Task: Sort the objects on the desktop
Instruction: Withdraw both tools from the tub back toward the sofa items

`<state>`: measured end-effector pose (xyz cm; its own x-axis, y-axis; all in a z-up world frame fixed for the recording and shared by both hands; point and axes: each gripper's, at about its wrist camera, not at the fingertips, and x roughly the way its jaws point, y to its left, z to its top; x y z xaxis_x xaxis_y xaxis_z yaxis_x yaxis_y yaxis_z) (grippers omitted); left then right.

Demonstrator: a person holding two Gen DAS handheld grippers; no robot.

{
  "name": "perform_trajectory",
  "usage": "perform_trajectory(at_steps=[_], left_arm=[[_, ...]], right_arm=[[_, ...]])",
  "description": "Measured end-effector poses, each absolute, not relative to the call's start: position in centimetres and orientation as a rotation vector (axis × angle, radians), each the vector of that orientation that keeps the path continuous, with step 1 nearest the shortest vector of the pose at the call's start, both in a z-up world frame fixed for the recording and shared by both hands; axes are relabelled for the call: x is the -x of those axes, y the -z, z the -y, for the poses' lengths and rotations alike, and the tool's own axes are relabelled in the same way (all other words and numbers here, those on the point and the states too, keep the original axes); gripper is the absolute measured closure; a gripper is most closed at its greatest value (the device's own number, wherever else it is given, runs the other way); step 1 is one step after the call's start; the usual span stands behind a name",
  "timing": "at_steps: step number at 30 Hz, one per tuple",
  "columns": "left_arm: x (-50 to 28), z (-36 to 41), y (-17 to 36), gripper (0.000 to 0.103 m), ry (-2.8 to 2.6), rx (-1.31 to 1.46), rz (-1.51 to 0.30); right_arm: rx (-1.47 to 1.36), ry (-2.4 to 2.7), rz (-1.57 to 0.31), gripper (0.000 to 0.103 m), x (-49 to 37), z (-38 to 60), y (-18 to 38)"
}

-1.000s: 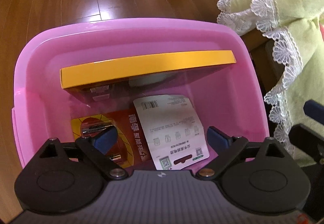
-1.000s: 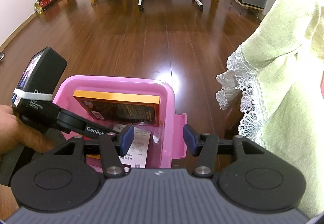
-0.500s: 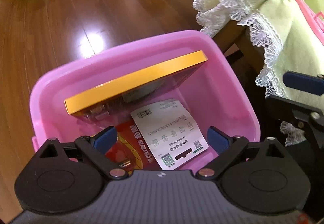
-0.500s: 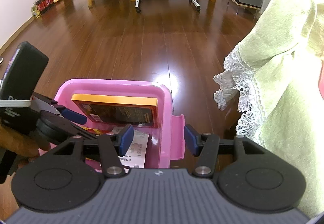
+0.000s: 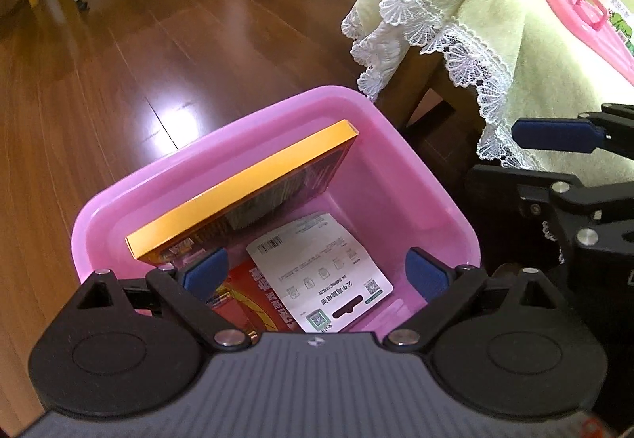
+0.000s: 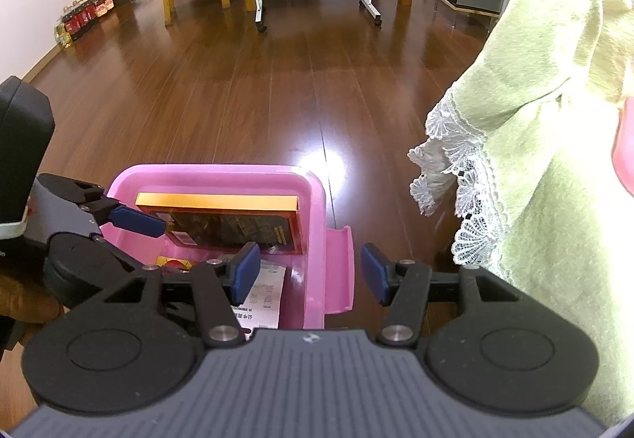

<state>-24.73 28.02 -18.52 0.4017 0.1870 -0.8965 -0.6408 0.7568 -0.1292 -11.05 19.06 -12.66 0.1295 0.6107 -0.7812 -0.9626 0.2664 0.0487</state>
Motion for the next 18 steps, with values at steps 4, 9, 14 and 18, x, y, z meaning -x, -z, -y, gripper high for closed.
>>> perform_trajectory(at_steps=[4,9,14,18], left_arm=[[24.6,-27.7,18.0,0.003,-0.554,0.476,-1.032],[24.4,-27.0,17.5,0.001,-0.551,0.435,-1.038],[23.7,-26.2,16.7,0.001,-0.526,0.358,-1.043],[22.6,-25.3,15.2,0.001,-0.484,0.271,-1.005]], right_arm=[[0.52,-1.218,-0.793,0.046,10.7,-18.8,12.4],[0.478,-1.195,-0.793,0.044,10.2,-18.3,12.0],[0.384,-1.137,-0.761,0.038,9.3,-17.2,10.9],[0.234,-1.073,-0.706,0.038,7.7,-14.7,8.6]])
